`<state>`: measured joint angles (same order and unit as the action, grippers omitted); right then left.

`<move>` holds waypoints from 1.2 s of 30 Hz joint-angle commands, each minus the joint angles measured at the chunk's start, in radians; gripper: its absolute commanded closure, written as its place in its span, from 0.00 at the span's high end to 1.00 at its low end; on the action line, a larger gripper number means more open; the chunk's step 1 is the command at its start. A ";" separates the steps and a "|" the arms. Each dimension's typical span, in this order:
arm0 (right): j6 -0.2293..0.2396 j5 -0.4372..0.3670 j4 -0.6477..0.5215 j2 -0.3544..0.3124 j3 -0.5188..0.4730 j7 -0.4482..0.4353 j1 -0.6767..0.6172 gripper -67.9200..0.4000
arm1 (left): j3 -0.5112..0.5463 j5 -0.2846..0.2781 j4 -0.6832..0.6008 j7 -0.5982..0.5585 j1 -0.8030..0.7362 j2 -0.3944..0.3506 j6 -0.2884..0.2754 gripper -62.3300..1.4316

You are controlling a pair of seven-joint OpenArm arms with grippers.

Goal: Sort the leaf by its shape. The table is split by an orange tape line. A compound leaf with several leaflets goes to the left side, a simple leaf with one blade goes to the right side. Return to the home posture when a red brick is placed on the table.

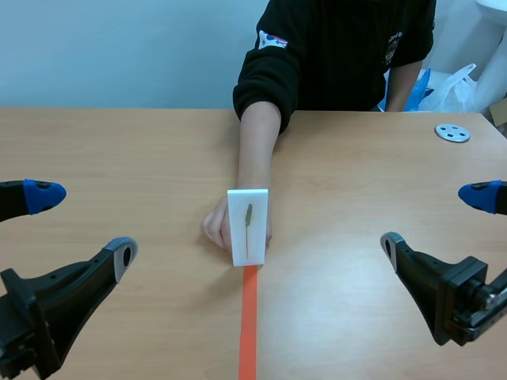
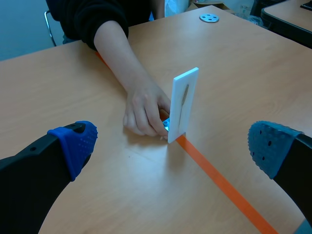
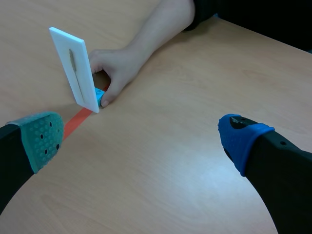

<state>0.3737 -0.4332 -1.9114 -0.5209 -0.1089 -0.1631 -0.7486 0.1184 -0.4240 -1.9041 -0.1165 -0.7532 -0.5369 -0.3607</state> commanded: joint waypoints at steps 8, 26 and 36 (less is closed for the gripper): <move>-0.004 -0.005 -0.012 0.000 -0.010 -0.019 -0.002 1.00 | -0.001 -0.006 -0.020 -0.014 -0.003 0.007 -0.001 1.00; -0.004 -0.005 -0.012 0.000 -0.010 -0.019 -0.002 1.00 | -0.069 0.055 0.108 -0.006 0.151 0.024 -0.033 1.00; -0.004 -0.008 -0.012 0.000 -0.010 -0.019 -0.002 1.00 | -0.214 0.114 0.410 -0.076 0.395 0.085 -0.085 1.00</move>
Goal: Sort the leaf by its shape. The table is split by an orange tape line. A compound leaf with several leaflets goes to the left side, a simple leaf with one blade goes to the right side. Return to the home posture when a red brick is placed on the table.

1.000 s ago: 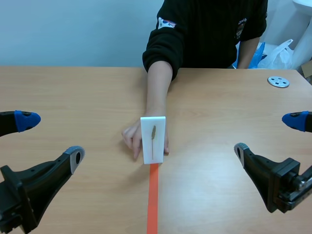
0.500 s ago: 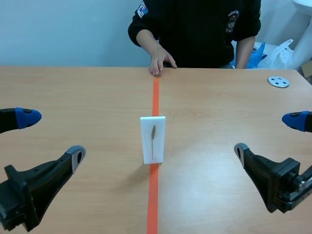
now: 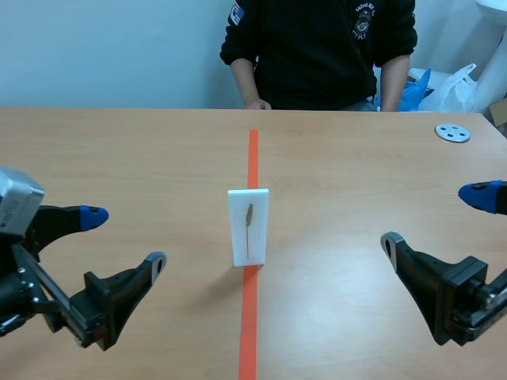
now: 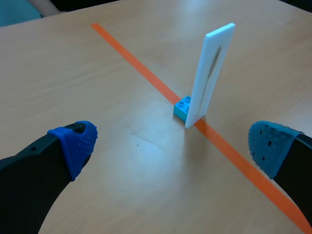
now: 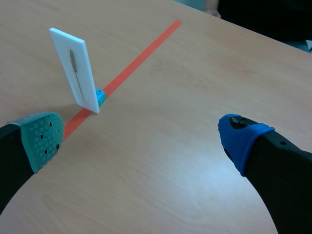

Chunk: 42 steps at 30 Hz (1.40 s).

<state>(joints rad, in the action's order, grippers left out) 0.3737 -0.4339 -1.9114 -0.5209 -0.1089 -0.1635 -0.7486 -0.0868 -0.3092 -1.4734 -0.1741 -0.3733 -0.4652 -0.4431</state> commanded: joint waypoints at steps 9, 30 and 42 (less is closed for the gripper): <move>-0.004 -0.007 -0.012 0.000 -0.010 -0.019 -0.002 1.00 | -0.189 0.114 0.234 -0.114 0.259 0.096 -0.016 1.00; -0.004 -0.007 -0.012 0.000 -0.010 -0.019 0.000 1.00 | -0.437 0.275 0.664 -0.287 0.569 0.257 0.059 1.00; -0.004 -0.008 -0.012 0.000 -0.010 -0.019 0.000 1.00 | -0.489 0.337 0.756 -0.308 0.623 0.317 0.120 0.97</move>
<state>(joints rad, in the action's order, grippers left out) 0.3737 -0.4339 -1.9114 -0.5209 -0.1089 -0.1635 -0.7486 -0.5758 0.0376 -0.7040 -0.4675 0.2390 -0.1547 -0.3286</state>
